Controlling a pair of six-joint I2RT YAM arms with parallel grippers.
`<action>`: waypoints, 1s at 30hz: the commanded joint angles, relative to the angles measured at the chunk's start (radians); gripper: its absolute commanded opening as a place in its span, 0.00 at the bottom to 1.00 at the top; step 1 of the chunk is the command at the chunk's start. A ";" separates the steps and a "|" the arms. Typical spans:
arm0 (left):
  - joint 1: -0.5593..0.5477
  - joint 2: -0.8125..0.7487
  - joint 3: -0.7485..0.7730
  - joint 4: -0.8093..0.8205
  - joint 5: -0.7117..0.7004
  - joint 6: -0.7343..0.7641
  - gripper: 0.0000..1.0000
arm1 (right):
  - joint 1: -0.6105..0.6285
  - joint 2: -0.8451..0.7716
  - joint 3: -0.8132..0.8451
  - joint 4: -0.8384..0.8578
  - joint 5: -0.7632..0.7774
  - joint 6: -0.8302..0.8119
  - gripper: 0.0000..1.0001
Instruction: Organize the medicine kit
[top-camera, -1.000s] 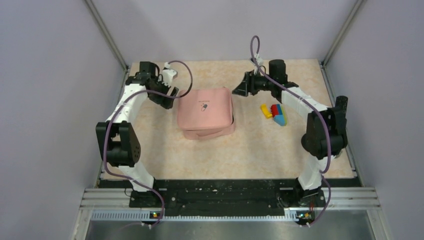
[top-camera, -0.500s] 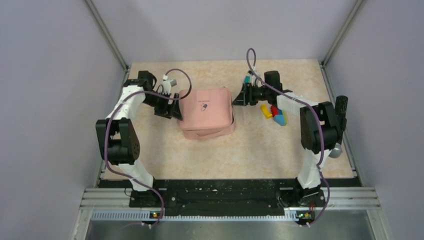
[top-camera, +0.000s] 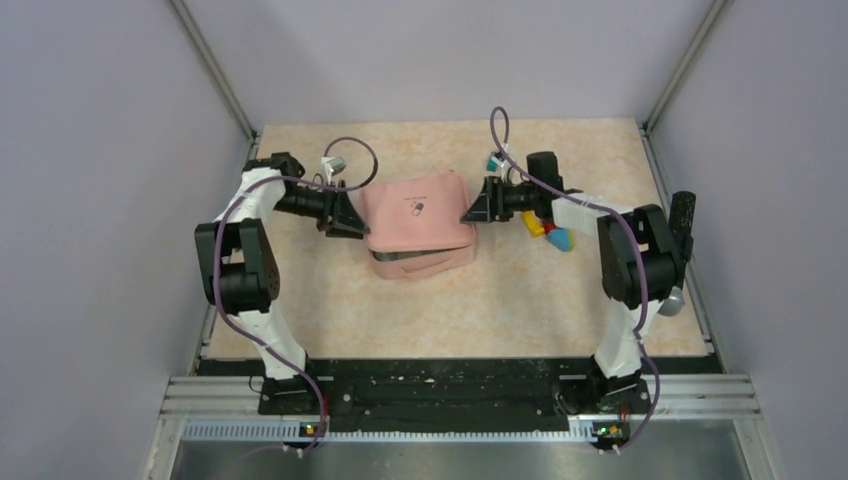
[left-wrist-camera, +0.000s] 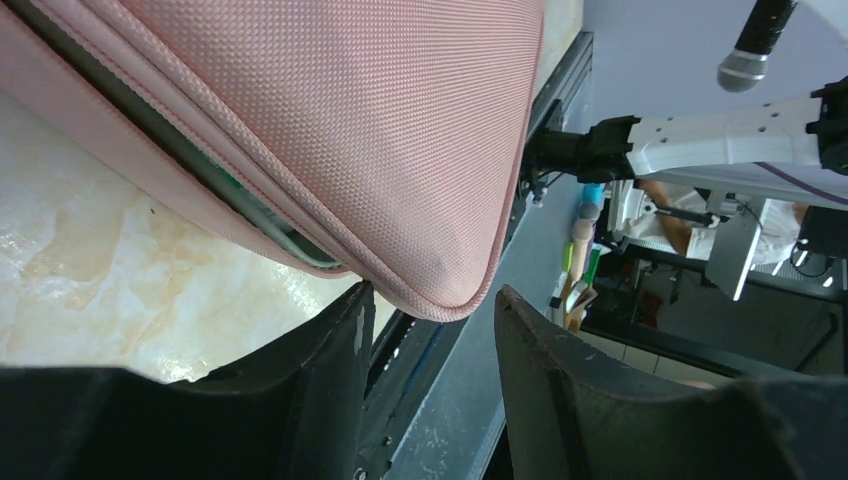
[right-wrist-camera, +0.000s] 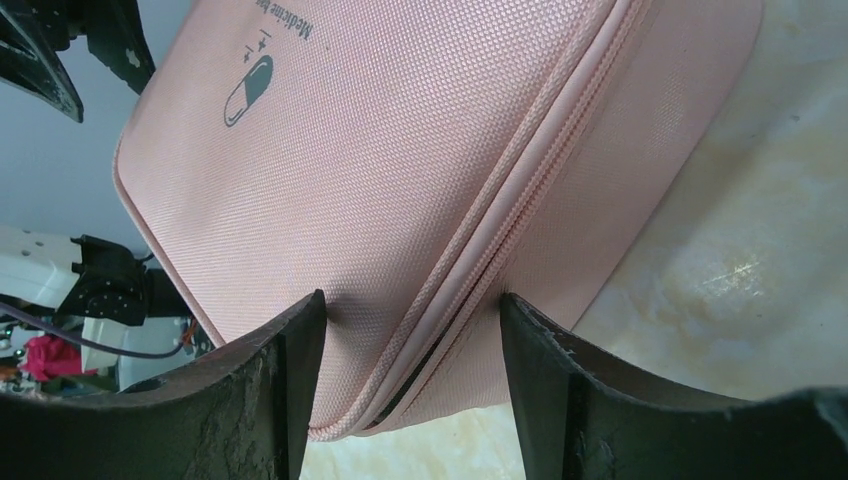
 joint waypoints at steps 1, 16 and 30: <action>0.016 -0.028 0.018 -0.039 0.116 0.043 0.53 | 0.009 -0.057 -0.009 0.080 -0.085 0.014 0.63; -0.057 0.012 -0.014 0.088 -0.136 -0.021 0.58 | 0.021 -0.059 0.001 0.159 -0.236 0.073 0.62; -0.036 -0.036 0.134 -0.036 -0.270 0.101 0.65 | 0.028 -0.106 0.036 0.084 -0.176 -0.019 0.56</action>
